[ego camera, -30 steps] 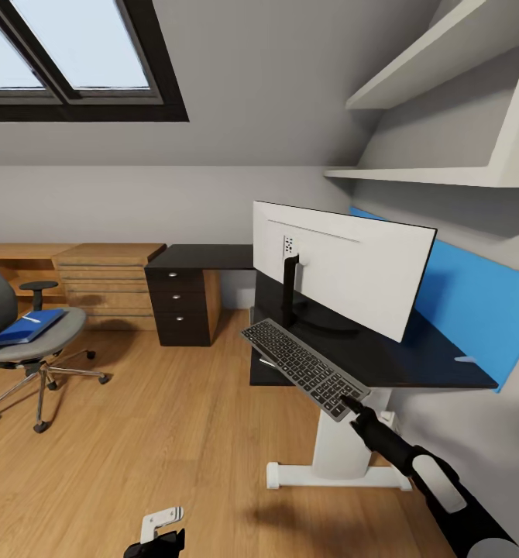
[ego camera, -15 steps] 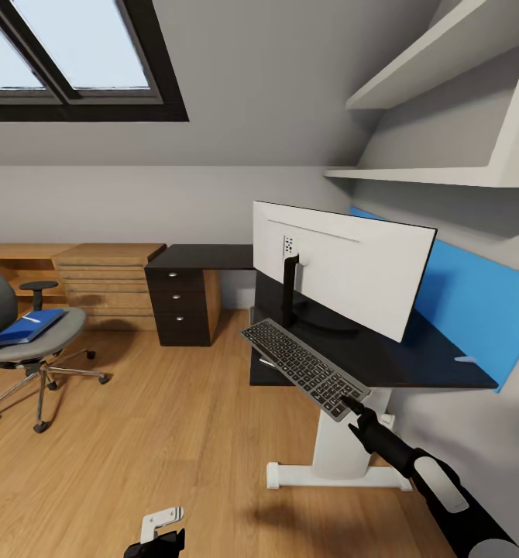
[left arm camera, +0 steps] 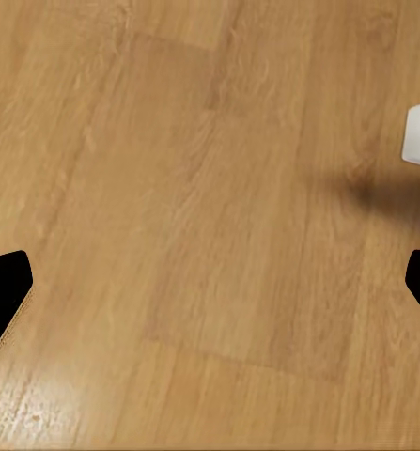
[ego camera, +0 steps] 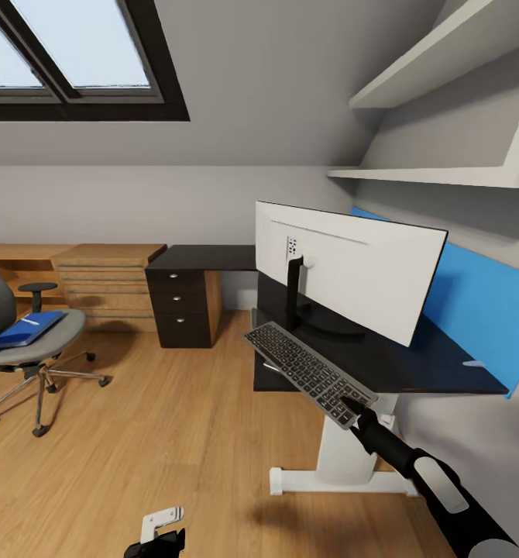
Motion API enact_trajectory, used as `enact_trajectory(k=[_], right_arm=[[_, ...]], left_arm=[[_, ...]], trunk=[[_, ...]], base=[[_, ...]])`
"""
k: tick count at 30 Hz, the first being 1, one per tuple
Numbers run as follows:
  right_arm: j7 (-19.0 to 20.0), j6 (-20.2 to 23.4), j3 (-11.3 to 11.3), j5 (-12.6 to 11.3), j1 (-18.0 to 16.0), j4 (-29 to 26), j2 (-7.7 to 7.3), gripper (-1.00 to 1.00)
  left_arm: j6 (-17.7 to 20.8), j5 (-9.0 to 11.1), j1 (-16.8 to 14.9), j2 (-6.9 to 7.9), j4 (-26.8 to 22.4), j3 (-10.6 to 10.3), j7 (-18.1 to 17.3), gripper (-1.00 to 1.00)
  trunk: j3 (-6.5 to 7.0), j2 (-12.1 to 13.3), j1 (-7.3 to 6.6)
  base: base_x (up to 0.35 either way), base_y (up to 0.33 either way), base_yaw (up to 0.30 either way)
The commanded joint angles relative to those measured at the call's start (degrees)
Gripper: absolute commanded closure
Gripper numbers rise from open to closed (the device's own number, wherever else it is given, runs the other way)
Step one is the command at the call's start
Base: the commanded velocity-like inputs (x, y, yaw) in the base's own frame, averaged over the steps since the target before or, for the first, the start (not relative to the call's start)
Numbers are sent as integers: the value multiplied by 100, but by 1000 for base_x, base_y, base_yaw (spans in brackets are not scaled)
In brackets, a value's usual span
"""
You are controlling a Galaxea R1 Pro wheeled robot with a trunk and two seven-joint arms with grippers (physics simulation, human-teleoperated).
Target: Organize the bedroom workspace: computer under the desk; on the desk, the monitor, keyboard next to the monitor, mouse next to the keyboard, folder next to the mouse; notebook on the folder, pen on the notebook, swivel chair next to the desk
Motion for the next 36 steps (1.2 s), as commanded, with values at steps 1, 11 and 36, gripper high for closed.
enact_trajectory(k=[1, 11, 36], right_arm=[[2, 11, 17, -44, -4, 1, -6, -100], [3, 7, 17, -44, -4, 1, -5, -100], [-3, 2, 17, -38, -4, 0, -14, -100]], left_arm=[[20, 34, -1, -3, -9, 7, 12, -100], [26, 34, -1, -3, -3, 7, 14, -100], [26, 34, -1, -3, -1, 7, 9, -100]], trunk=[[-6, -3, 2], [-6, -3, 2], [-6, -3, 2]], base=[[165, 118, 0], [54, 38, 0], [2, 1, 0]])
